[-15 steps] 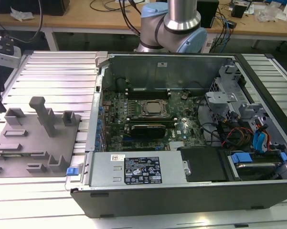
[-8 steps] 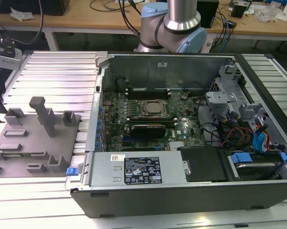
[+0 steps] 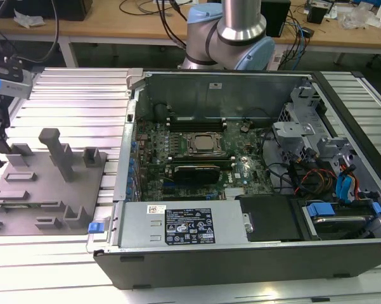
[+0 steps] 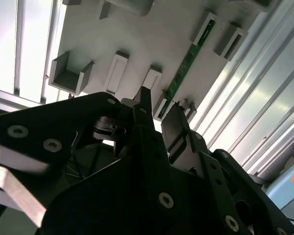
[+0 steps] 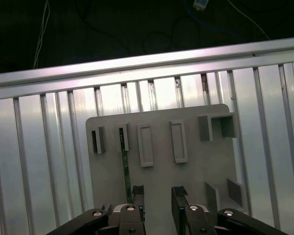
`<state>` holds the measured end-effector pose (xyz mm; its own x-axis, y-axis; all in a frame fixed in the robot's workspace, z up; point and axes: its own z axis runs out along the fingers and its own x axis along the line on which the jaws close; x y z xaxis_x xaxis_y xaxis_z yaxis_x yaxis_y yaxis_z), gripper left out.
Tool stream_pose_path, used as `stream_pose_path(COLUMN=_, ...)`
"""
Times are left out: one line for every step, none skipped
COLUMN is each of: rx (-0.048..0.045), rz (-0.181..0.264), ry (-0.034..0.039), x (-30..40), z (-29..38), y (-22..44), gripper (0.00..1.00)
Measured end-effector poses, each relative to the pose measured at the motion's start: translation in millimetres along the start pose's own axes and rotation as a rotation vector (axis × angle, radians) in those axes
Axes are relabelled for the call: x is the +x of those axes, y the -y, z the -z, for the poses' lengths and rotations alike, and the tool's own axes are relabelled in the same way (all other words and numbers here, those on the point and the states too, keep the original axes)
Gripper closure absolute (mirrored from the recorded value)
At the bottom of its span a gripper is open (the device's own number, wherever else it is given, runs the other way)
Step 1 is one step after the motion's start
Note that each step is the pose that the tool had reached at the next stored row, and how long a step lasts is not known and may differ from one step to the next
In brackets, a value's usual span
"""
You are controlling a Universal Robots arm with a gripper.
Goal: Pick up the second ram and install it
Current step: 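Pick up the second ram and move it above second insertion slot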
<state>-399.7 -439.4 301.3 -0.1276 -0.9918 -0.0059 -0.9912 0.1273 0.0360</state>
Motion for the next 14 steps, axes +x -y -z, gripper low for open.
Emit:
stream_pose_path(rx=0.0000, rz=0.000, ry=0.0000, x=0.0, z=-1.0, y=0.0, gripper=0.64)
stream_pose_path(rx=0.0000, rz=0.000, ry=0.0000, x=0.0, z=-1.6, y=0.1, gripper=0.64)
stream_pose_path(rx=0.0000, rz=0.000, ry=0.0000, x=0.1, z=-2.9, y=0.1, gripper=0.64)
stream_pose_path(rx=0.0000, rz=0.000, ry=-0.0001, x=0.9, z=-4.4, y=0.2, gripper=0.64)
stream_pose_path(rx=0.0001, rz=0.000, ry=-0.0004, x=3.0, z=-5.3, y=0.6, gripper=0.64)
stream_pose_path(rx=0.0002, rz=0.000, ry=-0.0017, x=5.9, z=-6.0, y=0.9, gripper=0.64)
stream_pose_path(rx=0.0003, rz=0.000, ry=-0.0025, x=10.7, z=-7.2, y=1.6, gripper=0.64)
stream_pose_path(rx=0.0004, rz=0.000, ry=-0.0025, x=14.2, z=-8.3, y=2.0, gripper=0.64)
stream_pose_path(rx=0.0003, rz=0.000, ry=-0.0026, x=16.5, z=-9.1, y=2.4, gripper=0.64)
stream_pose_path(rx=0.0003, rz=0.000, ry=-0.0026, x=19.5, z=-11.0, y=3.2, gripper=0.64)
stream_pose_path(rx=0.0002, rz=0.000, ry=-0.0027, x=21.5, z=-12.7, y=6.0, gripper=0.64)
stream_pose_path(rx=0.0002, rz=0.000, ry=-0.0027, x=22.0, z=-13.4, y=7.5, gripper=0.64)
stream_pose_path(rx=0.0003, rz=0.001, ry=-0.0027, x=22.4, z=-14.1, y=9.2, gripper=0.64)
stream_pose_path(rx=0.0004, rz=0.002, ry=-0.0026, x=22.6, z=-15.8, y=13.3, gripper=0.64)
